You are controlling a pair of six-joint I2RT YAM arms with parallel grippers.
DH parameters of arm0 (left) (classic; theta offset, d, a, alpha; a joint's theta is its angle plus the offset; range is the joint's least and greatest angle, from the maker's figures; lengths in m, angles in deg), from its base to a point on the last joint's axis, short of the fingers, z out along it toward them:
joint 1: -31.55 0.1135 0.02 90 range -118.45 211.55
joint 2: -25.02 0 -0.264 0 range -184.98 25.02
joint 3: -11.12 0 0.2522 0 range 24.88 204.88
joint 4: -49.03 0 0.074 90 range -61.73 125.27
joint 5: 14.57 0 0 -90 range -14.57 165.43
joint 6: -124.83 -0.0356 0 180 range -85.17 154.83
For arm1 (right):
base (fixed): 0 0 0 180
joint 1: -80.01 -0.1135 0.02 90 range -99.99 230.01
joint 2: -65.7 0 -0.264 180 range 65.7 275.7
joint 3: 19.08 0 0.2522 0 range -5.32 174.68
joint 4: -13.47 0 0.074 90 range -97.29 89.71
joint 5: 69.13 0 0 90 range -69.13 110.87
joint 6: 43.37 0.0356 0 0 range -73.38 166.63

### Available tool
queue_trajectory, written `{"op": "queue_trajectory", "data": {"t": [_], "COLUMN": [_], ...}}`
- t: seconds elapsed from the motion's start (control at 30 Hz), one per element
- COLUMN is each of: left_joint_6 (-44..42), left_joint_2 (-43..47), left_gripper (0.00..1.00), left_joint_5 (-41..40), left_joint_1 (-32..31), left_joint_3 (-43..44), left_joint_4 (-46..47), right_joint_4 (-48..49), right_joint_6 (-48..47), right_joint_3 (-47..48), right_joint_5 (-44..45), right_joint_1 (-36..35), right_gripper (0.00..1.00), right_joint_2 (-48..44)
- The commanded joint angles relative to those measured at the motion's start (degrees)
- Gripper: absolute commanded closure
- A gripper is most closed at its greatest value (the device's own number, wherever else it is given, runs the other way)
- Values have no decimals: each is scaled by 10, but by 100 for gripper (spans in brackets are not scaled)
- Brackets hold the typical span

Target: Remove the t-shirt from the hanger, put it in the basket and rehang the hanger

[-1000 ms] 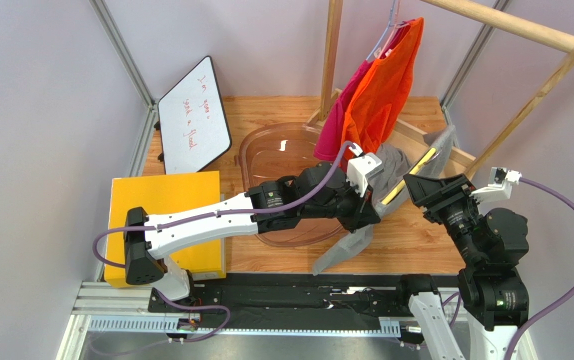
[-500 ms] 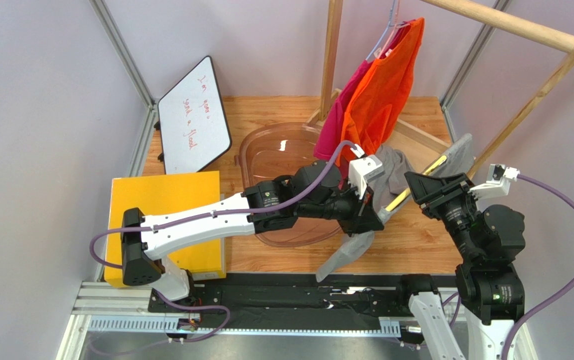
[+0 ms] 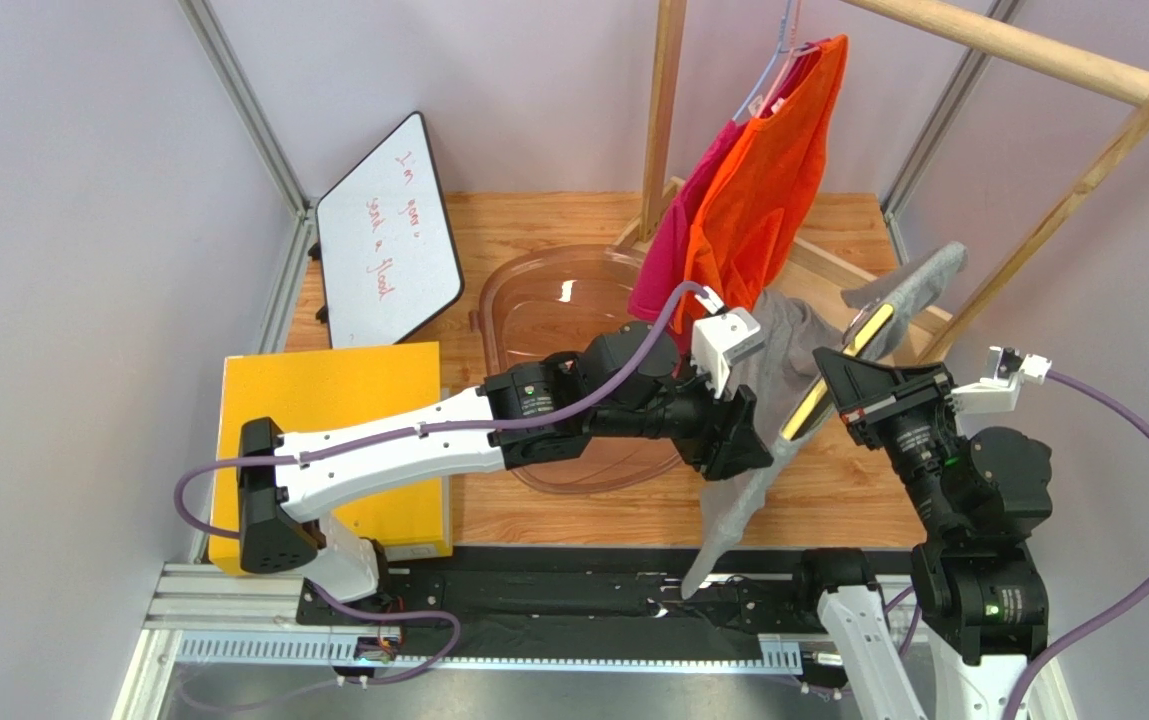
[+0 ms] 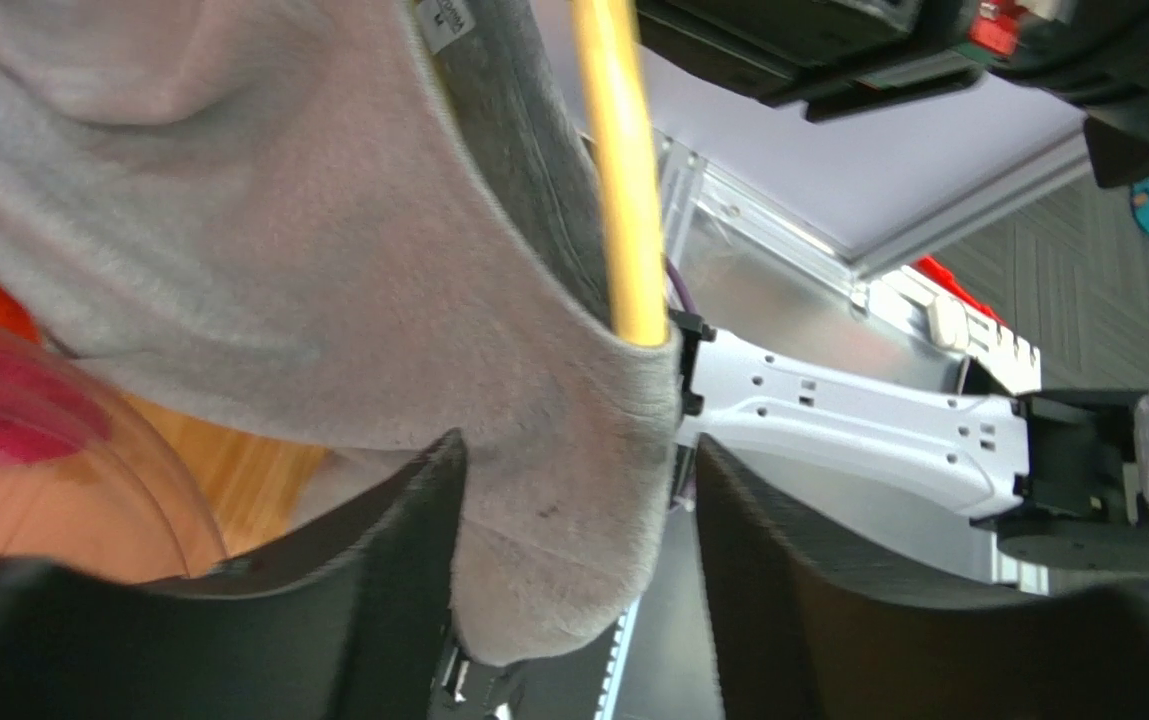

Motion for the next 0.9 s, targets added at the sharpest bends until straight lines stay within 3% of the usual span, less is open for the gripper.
{"op": "queue_trajectory", "data": {"t": [0.0,0.63,0.87], "left_joint_6": [-10,-7,15], "left_joint_2": [44,91,59], "left_gripper": [35,33,40], "left_joint_5": [-53,-35,-73], "left_joint_1": [-2,-61,-60], "left_joint_3": [-23,-204,-197], "left_joint_4": [-3,126,109], "right_joint_4": [33,18,-2], "right_joint_6": [32,120,142], "right_joint_3": [23,45,47], "right_joint_5": [15,126,173], "right_joint_1": [0,-1,-1], "right_gripper": [100,100,100], "right_joint_2": [-16,-20,-63]}}
